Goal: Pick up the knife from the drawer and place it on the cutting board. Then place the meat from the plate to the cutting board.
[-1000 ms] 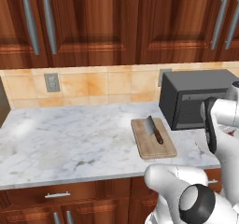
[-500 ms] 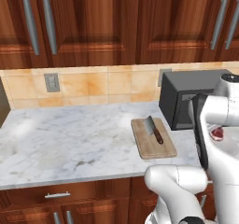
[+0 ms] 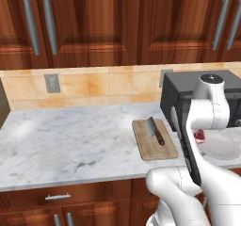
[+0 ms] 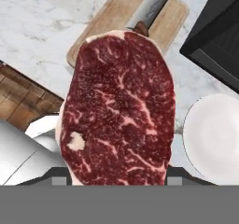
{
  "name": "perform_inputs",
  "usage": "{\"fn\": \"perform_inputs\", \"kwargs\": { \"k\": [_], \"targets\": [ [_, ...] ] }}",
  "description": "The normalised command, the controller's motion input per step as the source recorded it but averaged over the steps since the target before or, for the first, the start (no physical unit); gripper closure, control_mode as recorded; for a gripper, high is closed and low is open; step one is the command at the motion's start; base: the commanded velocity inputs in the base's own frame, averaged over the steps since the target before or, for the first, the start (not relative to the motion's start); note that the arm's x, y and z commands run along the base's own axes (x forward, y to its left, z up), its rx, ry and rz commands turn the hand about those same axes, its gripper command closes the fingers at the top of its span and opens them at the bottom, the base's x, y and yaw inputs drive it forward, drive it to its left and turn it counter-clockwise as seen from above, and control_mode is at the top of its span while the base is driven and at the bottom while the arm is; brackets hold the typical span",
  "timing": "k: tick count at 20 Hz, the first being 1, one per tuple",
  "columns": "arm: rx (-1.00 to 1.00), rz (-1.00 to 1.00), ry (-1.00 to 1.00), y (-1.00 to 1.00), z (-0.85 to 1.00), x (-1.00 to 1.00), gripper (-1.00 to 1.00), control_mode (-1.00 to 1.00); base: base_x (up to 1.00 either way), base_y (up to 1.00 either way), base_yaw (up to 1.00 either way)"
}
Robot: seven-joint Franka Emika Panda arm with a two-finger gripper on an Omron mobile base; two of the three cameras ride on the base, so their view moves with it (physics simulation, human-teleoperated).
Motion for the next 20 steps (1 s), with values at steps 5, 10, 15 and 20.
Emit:
{"fn": "perform_inputs", "kwargs": {
  "k": [5, 10, 15, 20],
  "targets": [
    [0.05, 0.13, 0.0, 0.66, 0.0, 0.0, 1.0, -1.0, 0.0, 0.0, 0.0],
    [0.13, 0.13, 0.0, 0.32, -0.08, 0.17, 1.0, -1.0, 0.0, 0.0, 0.0],
    [0.1, 0.12, -0.01, 0.1, -0.27, 0.3, 1.0, -1.0, 0.0, 0.0, 0.0],
    [-0.01, 0.04, 0.0, 0.2, -0.29, 0.22, 1.0, -1.0, 0.0, 0.0, 0.0]
  ]
}}
